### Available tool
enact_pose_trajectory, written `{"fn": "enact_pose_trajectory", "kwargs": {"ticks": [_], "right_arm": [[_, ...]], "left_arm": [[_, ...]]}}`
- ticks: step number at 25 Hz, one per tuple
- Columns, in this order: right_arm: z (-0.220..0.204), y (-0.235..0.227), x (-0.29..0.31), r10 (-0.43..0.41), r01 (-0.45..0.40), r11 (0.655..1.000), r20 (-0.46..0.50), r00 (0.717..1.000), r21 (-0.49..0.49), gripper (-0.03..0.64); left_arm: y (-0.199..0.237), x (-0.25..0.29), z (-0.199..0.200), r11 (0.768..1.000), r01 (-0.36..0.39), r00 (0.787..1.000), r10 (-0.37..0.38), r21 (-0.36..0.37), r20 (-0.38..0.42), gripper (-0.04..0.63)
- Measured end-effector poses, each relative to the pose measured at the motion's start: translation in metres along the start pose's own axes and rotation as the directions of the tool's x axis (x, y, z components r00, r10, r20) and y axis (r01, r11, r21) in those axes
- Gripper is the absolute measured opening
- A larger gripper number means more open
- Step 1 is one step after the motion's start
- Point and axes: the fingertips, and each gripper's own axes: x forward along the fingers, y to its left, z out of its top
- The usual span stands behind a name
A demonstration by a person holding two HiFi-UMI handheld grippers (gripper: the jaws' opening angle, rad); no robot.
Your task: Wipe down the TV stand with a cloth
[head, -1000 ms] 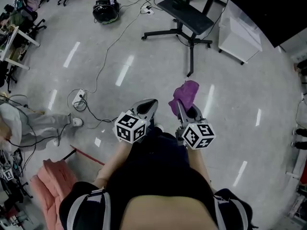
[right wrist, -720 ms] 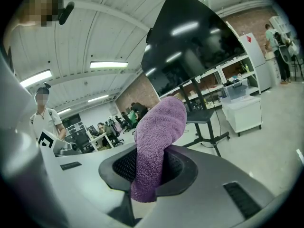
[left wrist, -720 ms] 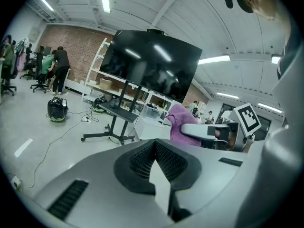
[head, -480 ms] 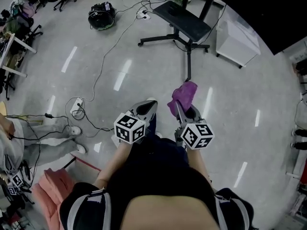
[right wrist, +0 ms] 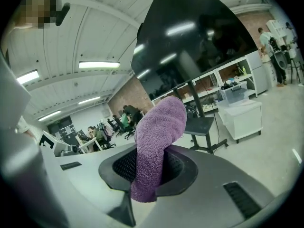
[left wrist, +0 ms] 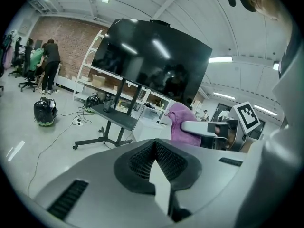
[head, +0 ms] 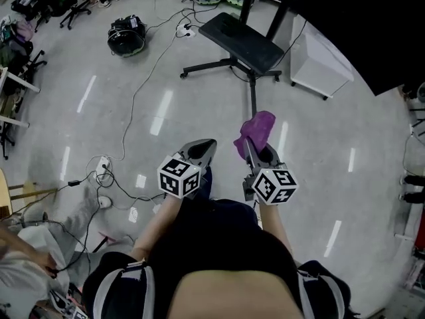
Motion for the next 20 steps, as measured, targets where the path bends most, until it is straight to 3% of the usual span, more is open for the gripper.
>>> {"fn": "enact_pose_trajectory", "kwargs": {"ticks": [14,20], "right_arm": [[0.043,-0.022,0.095,-0.07,0.07,0.997,0.015,0.997,0.018,0.089],[0.055,-0.028,0.127,-0.091,0.091,0.996,0.024,0.996,0.017,0.089]], "left_arm": [[0.077,0.061,0.07,0.996,0.082,0.997,-0.081,0.03,-0.017,0.006],[0.099,0.081,0.082,0.992,0.116,0.993,-0.115,0.044,-0.041,0.008]]}}
